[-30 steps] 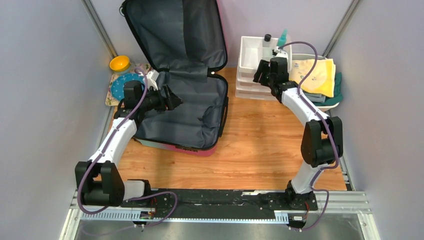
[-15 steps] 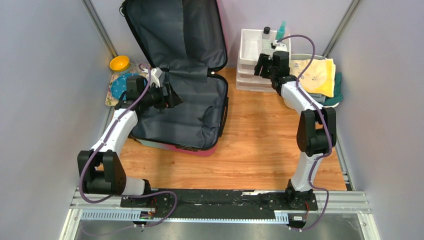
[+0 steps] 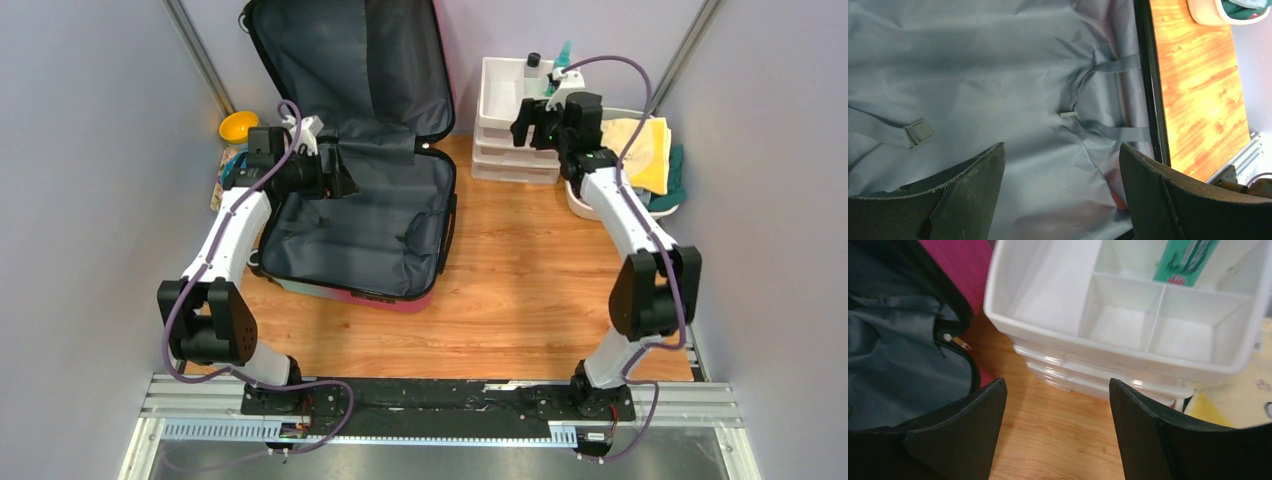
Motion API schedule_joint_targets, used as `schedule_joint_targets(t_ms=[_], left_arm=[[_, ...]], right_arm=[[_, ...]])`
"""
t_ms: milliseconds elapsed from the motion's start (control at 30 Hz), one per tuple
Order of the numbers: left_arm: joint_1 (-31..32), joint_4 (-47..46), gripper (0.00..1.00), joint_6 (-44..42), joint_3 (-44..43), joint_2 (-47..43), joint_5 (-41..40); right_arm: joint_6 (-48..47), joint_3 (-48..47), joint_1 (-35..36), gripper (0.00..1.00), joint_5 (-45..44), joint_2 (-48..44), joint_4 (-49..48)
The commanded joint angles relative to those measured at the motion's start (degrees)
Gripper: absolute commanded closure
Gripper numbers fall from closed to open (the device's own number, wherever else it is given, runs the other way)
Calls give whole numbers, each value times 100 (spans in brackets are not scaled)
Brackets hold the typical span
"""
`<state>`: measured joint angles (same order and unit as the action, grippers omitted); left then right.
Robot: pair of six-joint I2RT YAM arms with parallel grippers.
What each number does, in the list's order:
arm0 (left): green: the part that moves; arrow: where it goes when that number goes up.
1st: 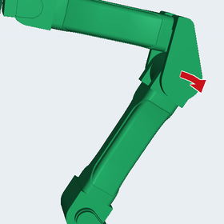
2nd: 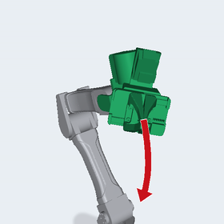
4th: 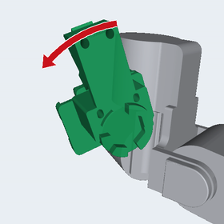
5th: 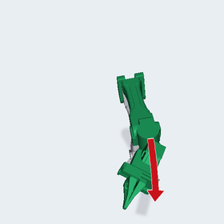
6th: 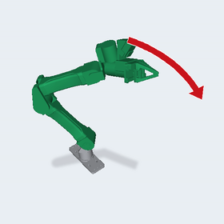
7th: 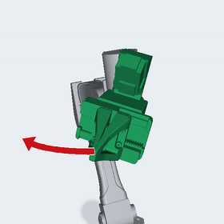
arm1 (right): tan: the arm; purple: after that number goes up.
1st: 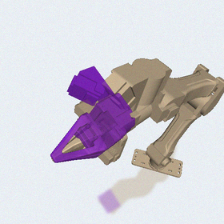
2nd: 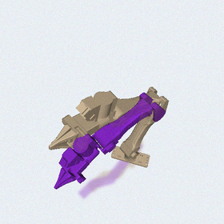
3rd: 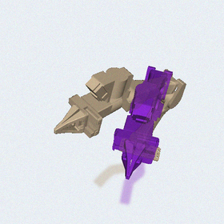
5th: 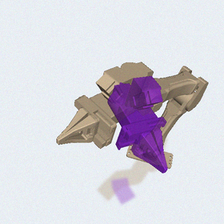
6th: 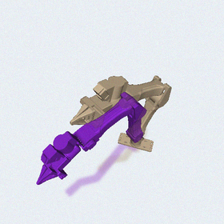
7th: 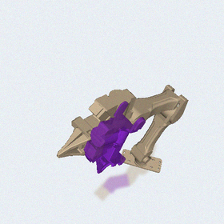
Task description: Open, take out, and arrange the luggage
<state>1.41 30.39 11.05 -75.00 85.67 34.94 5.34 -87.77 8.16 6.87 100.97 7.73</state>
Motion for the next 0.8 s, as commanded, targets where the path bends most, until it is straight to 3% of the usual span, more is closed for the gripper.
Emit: schedule_joint_targets(t_ms=[0, 133, 200, 300, 433, 600, 767], left_arm=[[-106, 930, 9, -410, -813, 222, -268], [-106, 1329, 9, -771, -1087, 381, -408], [-106, 1268, 9, -823, -833, 328, -558], [-106, 1154, 8, -868, -437, 205, -839], [218, 1065, 9, -1025, 203, -14, -1348], [930, 793, 8, -1395, 846, -121, -2587], [1037, 775, 8, -1342, 1093, -59, -2492]], right_arm=[[-385, 128, -43, 20, 218, -1340, 158], [-412, 260, -183, 13, 367, -2001, 825], [-297, 530, -254, 5, 367, -2412, 976], [-253, 1066, -368, 0, 245, -2914, 1274], [-754, 1717, -552, 0, 437, -3320, 1521], [-772, 2517, -658, 2, 728, -3741, 1689], [-675, 3326, -658, 3, 868, -4234, 1671]])
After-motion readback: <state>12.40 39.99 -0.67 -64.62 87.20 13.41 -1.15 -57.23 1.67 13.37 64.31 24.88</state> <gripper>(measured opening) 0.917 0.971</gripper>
